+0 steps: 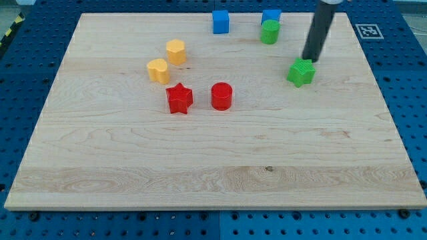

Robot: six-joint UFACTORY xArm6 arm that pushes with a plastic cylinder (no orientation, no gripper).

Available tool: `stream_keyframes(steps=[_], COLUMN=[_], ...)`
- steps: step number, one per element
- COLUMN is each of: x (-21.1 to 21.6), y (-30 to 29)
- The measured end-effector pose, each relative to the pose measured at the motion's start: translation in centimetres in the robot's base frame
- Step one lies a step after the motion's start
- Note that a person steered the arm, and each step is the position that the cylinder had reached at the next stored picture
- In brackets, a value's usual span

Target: Push the green circle towards the green star

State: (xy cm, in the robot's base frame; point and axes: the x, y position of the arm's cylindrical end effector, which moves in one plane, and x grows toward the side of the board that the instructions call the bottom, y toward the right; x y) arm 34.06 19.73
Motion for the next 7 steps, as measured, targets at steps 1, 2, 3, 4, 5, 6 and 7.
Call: stream_keyframes(steps=[1,2,3,4,5,6,7], x=[3.4,5.0,5.0,4.8,2.9,0.4,-4.6], y=[-0.3,-4.5,-7.0,-6.3,-5.2,-2.4,0.7])
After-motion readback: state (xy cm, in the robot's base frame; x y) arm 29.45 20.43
